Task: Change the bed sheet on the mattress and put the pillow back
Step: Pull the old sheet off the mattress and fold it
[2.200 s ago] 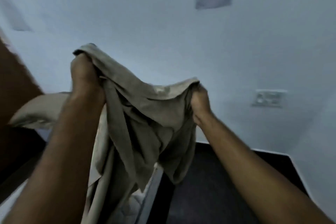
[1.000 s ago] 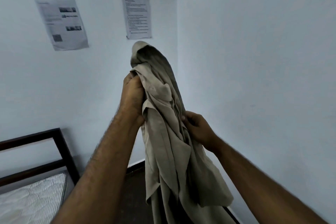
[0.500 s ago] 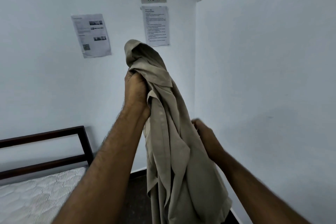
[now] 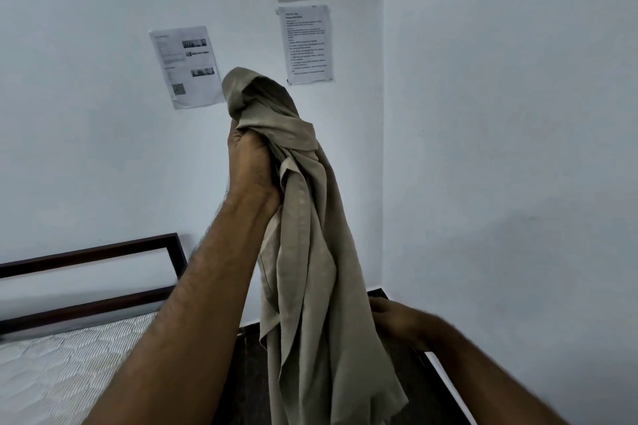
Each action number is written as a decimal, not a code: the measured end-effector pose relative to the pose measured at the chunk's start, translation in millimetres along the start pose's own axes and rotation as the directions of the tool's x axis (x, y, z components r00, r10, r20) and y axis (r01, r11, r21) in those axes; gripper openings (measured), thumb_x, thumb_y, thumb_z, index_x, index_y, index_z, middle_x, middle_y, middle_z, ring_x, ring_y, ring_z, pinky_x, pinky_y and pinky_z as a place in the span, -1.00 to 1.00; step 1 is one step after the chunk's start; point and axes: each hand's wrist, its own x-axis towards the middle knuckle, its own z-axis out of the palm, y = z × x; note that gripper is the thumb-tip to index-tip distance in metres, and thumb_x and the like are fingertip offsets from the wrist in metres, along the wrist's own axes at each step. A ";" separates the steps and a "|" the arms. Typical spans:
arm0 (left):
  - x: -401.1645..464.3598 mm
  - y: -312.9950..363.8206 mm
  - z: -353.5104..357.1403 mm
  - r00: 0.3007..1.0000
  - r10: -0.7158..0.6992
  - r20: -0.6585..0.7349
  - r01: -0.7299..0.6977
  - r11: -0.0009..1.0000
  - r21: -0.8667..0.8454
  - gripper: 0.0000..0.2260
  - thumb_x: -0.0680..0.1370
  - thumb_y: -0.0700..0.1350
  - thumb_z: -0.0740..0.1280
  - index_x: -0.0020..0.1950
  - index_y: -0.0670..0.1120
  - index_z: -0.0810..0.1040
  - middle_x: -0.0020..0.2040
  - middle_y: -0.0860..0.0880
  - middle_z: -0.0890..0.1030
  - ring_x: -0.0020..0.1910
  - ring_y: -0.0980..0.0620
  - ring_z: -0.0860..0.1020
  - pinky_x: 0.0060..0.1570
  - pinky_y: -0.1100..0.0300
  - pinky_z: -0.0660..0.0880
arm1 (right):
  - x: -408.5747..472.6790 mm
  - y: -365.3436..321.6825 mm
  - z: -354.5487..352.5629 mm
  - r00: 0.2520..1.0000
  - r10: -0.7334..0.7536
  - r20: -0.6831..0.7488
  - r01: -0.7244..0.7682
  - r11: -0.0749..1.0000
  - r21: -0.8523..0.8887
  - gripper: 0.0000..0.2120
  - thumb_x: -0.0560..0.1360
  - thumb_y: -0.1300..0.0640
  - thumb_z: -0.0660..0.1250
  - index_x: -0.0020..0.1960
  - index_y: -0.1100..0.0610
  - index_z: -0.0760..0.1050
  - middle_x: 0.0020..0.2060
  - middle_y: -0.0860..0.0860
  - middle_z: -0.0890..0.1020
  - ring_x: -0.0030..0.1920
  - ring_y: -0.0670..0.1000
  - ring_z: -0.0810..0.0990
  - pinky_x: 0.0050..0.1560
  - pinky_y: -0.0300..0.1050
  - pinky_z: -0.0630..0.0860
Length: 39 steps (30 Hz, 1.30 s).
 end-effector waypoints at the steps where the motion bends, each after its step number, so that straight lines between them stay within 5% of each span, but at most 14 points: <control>1: -1.6 0.5 -3.0 1.000 -0.001 0.029 0.002 1.000 -0.031 -0.68 0.75 -0.14 0.03 0.43 -0.21 0.39 -0.04 -0.10 0.62 -0.27 0.06 0.70 -0.28 0.20 0.63 | 0.8 6.5 -0.1 1.000 -0.021 0.018 0.022 1.000 -0.011 -0.60 0.62 -0.09 0.33 0.41 -0.05 0.40 0.28 0.08 0.62 0.29 0.16 0.60 0.31 0.27 0.50; 4: -10.3 3.0 -6.3 0.999 0.052 -0.002 -0.052 0.994 0.099 -0.68 0.74 -0.11 0.09 0.45 -0.15 0.43 0.00 -0.04 0.56 -0.20 0.08 0.65 -0.21 0.19 0.62 | 2.6 15.5 2.1 0.991 -0.086 -0.103 0.094 0.992 0.080 -0.43 0.48 0.00 0.53 0.27 0.10 0.25 0.16 0.21 0.59 0.10 0.16 0.64 0.09 0.23 0.61; 7: -17.1 -1.5 -14.1 0.955 0.278 0.104 -0.297 0.896 0.331 -0.78 0.67 -0.15 0.18 0.16 0.03 0.59 -0.03 -0.02 0.58 -0.10 -0.04 0.60 -0.01 0.05 0.55 | 6.6 12.1 6.1 0.935 -0.201 -0.291 0.225 0.973 0.052 -0.56 0.47 0.08 0.53 0.04 0.19 0.28 -0.18 0.11 0.51 -0.21 -0.02 0.48 -0.23 -0.06 0.42; 10: -21.3 -5.7 -18.8 0.904 0.378 0.200 -0.427 0.823 0.374 -0.70 0.65 -0.27 0.12 0.21 -0.04 0.59 -0.06 -0.04 0.66 -0.04 -0.06 0.63 0.09 -0.06 0.58 | 6.5 -0.9 1.5 0.881 -0.314 -0.355 0.326 0.945 -0.028 -0.72 0.47 0.06 0.55 0.05 0.09 0.50 -0.12 0.11 0.63 -0.11 0.06 0.62 -0.07 0.05 0.52; 14: -21.7 -3.8 -25.3 0.891 0.425 0.160 -0.450 0.782 0.431 -0.72 0.68 -0.37 0.08 0.31 -0.26 0.48 -0.14 0.12 0.65 -0.14 0.21 0.61 -0.04 0.27 0.55 | 5.0 -7.7 -14.9 0.850 -0.328 -0.411 0.337 0.940 -0.053 -0.71 0.46 0.21 0.55 0.15 0.07 0.60 0.04 0.06 0.70 0.11 0.13 0.68 0.13 0.07 0.61; 17: -22.3 0.0 -35.0 0.877 0.455 0.155 -0.473 0.761 0.444 -0.74 0.64 -0.41 0.07 0.27 -0.38 0.44 -0.11 -0.06 0.59 -0.15 0.12 0.58 -0.07 0.23 0.55 | 7.9 -5.6 -26.9 0.824 -0.300 -0.481 0.302 0.950 -0.075 -0.76 0.42 0.23 0.58 0.02 -0.01 0.68 -0.05 -0.01 0.71 0.06 0.06 0.69 0.13 0.03 0.62; 21: -18.7 0.4 -47.9 0.862 0.485 0.147 -0.490 0.725 0.484 -0.80 0.59 -0.40 0.07 0.14 -0.38 0.43 -0.10 -0.19 0.54 -0.11 -0.06 0.52 -0.02 -0.01 0.51 | 12.5 -3.3 -41.6 0.764 -0.300 -0.571 0.146 0.943 -0.300 -0.89 0.46 0.11 0.55 -0.06 -0.04 0.68 -0.09 -0.05 0.65 -0.05 -0.14 0.62 -0.04 -0.38 0.46; 25: -11.9 1.7 -61.8 0.853 0.500 0.147 -0.490 0.673 0.554 -0.82 0.54 -0.32 0.09 0.04 -0.21 0.44 -0.14 -0.10 0.51 -0.15 -0.04 0.47 -0.07 -0.02 0.46 | 6.6 -16.6 -52.6 0.759 -0.321 -0.567 0.089 0.913 -0.399 -0.82 0.55 -0.07 0.42 -0.10 0.04 0.66 -0.18 -0.09 0.66 -0.14 -0.17 0.60 -0.13 -0.27 0.46; 29: -12.0 3.5 -71.3 0.901 0.406 0.149 -0.349 0.479 0.805 -0.79 0.53 -0.34 0.07 0.07 -0.15 0.42 -0.21 0.00 0.51 -0.30 0.07 0.45 -0.30 0.25 0.40 | -2.8 -60.3 -49.8 0.731 -0.273 -0.625 0.275 0.957 -0.097 -0.76 0.58 0.00 0.40 -0.16 0.11 0.69 -0.27 0.00 0.69 -0.22 -0.09 0.57 -0.16 -0.23 0.49; 32: -11.6 0.2 -80.7 0.969 0.243 0.035 -0.113 0.317 0.942 -0.80 0.56 -0.27 0.11 0.15 -0.19 0.42 -0.06 -0.10 0.54 -0.14 -0.09 0.50 -0.18 0.10 0.42 | -12.4 -110.5 -37.2 0.722 -0.357 -0.593 0.464 0.885 0.032 -0.69 0.57 -0.03 0.38 -0.11 0.23 0.64 -0.23 0.11 0.60 -0.16 0.01 0.53 -0.06 0.00 0.48; 36: -12.1 -10.5 -97.1 0.987 0.090 -0.131 0.096 0.323 0.942 -0.74 0.58 -0.22 0.14 0.23 -0.21 0.46 0.11 -0.16 0.55 0.05 -0.16 0.53 0.00 -0.01 0.50 | -28.9 -177.6 -25.0 0.680 -0.444 -0.583 0.671 0.698 0.251 -0.69 0.53 -0.01 0.37 0.01 0.27 0.61 -0.11 0.13 0.62 -0.10 0.01 0.58 -0.07 -0.11 0.55; 39: -15.3 -12.6 -96.1 0.985 0.022 -0.170 0.151 0.355 0.923 -0.71 0.56 -0.19 0.14 0.26 -0.17 0.46 0.17 -0.20 0.57 0.08 -0.16 0.55 0.13 -0.12 0.55 | -17.8 -195.7 -23.8 0.723 -0.365 -0.587 0.506 0.858 0.090 -0.89 0.60 0.17 0.38 -0.01 0.21 0.64 -0.15 0.02 0.67 -0.14 -0.03 0.62 -0.21 -0.28 0.55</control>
